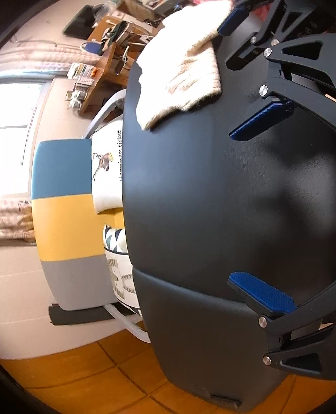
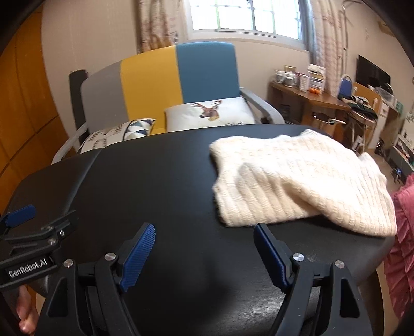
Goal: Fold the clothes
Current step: 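Move both grippers open toward the cream sweater on the table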
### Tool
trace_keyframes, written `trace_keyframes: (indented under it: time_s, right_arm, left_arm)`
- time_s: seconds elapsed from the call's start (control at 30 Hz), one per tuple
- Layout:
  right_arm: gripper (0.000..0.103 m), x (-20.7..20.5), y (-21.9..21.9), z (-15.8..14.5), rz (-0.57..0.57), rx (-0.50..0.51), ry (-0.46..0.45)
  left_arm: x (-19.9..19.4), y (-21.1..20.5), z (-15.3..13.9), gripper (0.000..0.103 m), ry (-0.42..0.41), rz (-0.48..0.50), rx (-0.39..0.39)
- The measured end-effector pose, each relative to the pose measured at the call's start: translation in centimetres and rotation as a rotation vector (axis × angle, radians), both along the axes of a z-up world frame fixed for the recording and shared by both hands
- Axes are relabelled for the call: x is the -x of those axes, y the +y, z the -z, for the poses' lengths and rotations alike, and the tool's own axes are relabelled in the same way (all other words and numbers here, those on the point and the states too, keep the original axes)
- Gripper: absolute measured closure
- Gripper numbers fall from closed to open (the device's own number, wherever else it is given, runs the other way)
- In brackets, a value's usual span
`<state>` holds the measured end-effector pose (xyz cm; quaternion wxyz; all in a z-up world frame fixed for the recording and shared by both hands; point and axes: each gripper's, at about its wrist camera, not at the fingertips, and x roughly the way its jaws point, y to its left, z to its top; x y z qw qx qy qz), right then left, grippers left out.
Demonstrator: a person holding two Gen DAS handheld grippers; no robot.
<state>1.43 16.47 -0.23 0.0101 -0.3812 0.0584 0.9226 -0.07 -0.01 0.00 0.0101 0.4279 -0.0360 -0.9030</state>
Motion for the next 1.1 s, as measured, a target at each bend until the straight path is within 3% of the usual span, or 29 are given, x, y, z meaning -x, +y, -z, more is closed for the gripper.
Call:
trace_keyframes:
  time_s: [0.13,0.23,0.33,0.5,0.63,1.1]
  right_arm:
    - [0.022,0.0,-0.1,0.1,-0.013,-0.009,-0.003]
    - [0.022,-1.3,2.6,0.2,-0.015,0.062,0.034]
    - [0.022,-1.2,2.5,0.2,0.007,0.009,-0.003]
    - [0.022,-0.1,1.8,0.1,0.078,-0.050,-0.021]
    - [0.022,0.0,2.1,0.0,0.104,-0.054,-0.018]
    - [0.022,-0.4,3.1,-0.6,0.144,-0.065,-0.006]
  left_arm:
    - [0.8,-0.1,0.0,0.000,-0.006,-0.002,0.016]
    - [1.1,0.3,0.0,0.000,-0.002,-0.006,0.036]
    - [0.7,2.3,0.0,0.000,0.028,-0.014,0.080]
    - [0.5,6.1,1.0,0.000,0.016,-0.003,0.086]
    - [1.1,3.7,0.9,0.000,0.012,0.045,0.044]
    - [1.0,4.6,-0.3,0.000,-0.014,0.108,0.011]
